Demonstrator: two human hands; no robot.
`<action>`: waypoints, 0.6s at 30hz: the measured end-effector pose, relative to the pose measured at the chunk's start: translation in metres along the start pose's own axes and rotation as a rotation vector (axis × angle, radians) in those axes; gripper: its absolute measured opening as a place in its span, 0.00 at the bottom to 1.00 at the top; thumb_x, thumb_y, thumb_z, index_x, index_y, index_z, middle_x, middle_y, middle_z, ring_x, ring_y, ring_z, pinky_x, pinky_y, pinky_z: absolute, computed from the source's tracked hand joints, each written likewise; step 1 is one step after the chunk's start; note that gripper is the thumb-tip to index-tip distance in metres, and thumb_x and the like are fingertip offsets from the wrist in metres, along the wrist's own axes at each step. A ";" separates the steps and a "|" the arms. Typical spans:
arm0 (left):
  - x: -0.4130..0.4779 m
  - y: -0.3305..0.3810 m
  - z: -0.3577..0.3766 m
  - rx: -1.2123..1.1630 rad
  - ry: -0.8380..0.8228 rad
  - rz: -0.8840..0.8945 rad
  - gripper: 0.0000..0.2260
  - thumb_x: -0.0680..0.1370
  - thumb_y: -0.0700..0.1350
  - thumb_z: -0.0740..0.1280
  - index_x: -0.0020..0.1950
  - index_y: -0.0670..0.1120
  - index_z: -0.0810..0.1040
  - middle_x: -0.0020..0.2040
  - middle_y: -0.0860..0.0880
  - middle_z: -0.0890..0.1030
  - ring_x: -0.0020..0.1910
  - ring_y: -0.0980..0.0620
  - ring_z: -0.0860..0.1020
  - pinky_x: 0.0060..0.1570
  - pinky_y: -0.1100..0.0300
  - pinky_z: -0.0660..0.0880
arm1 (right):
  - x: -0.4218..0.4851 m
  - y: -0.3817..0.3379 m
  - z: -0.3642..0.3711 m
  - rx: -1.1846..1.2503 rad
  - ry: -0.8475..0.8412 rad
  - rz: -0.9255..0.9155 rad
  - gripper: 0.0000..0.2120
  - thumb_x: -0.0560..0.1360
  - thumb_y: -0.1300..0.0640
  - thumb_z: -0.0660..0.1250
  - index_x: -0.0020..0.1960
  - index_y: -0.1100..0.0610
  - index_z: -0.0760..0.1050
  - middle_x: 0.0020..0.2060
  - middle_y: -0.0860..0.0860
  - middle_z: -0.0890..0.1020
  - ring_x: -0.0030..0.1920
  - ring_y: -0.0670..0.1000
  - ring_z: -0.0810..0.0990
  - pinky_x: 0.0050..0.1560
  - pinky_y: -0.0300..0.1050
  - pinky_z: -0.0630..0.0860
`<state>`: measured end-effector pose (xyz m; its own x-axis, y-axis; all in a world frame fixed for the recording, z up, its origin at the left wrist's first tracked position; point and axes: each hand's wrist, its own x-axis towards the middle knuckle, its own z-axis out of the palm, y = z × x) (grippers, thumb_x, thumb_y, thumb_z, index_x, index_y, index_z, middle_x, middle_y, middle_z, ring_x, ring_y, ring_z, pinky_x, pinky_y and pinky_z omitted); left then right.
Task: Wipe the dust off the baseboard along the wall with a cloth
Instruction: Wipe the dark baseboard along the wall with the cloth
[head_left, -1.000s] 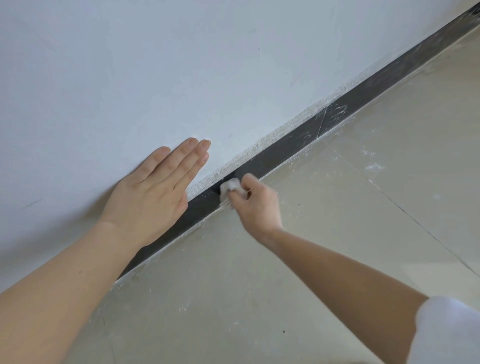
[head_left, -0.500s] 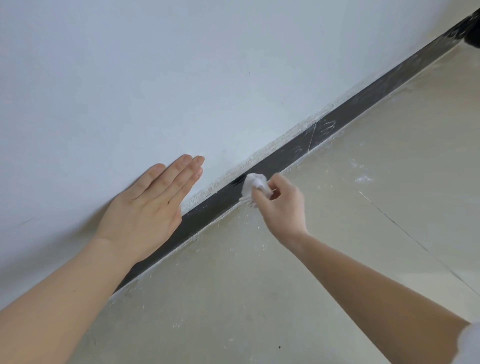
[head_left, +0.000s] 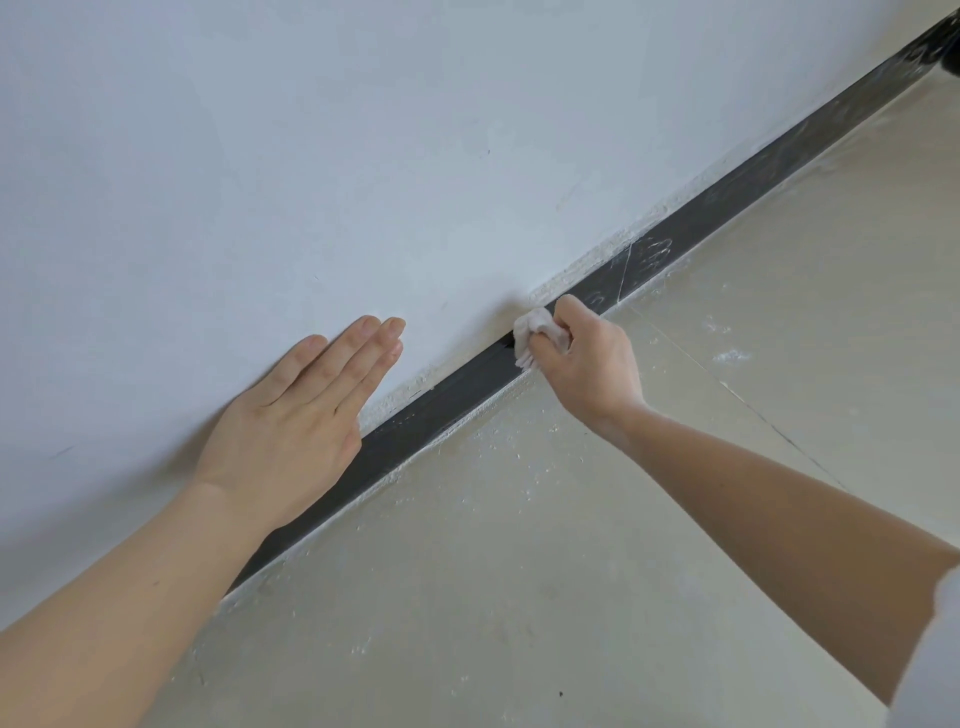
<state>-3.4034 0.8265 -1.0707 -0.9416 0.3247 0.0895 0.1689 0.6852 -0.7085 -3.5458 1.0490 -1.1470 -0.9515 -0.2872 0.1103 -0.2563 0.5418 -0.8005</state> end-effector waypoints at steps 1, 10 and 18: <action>0.000 0.000 -0.001 0.000 -0.004 -0.001 0.28 0.79 0.46 0.50 0.79 0.43 0.50 0.79 0.49 0.48 0.78 0.51 0.48 0.76 0.55 0.42 | 0.003 0.004 -0.003 -0.013 0.027 0.018 0.16 0.76 0.55 0.62 0.33 0.50 0.58 0.27 0.45 0.69 0.29 0.47 0.68 0.29 0.44 0.63; 0.035 0.017 -0.017 -0.077 0.036 -0.011 0.29 0.77 0.46 0.54 0.78 0.40 0.55 0.79 0.44 0.52 0.77 0.45 0.51 0.76 0.50 0.46 | 0.029 0.040 -0.040 0.052 0.249 0.302 0.11 0.74 0.56 0.63 0.37 0.61 0.66 0.28 0.50 0.68 0.30 0.51 0.64 0.31 0.46 0.62; 0.126 0.030 -0.024 0.057 0.107 0.071 0.29 0.79 0.48 0.48 0.79 0.39 0.49 0.79 0.41 0.43 0.78 0.45 0.44 0.75 0.51 0.40 | -0.007 0.016 0.000 0.011 -0.105 0.008 0.15 0.78 0.49 0.59 0.35 0.49 0.60 0.31 0.47 0.74 0.34 0.53 0.75 0.32 0.46 0.68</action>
<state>-3.5103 0.9038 -1.0639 -0.8908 0.4410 0.1096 0.2145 0.6208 -0.7540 -3.5435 1.0599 -1.1609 -0.9304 -0.3642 0.0419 -0.2461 0.5358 -0.8077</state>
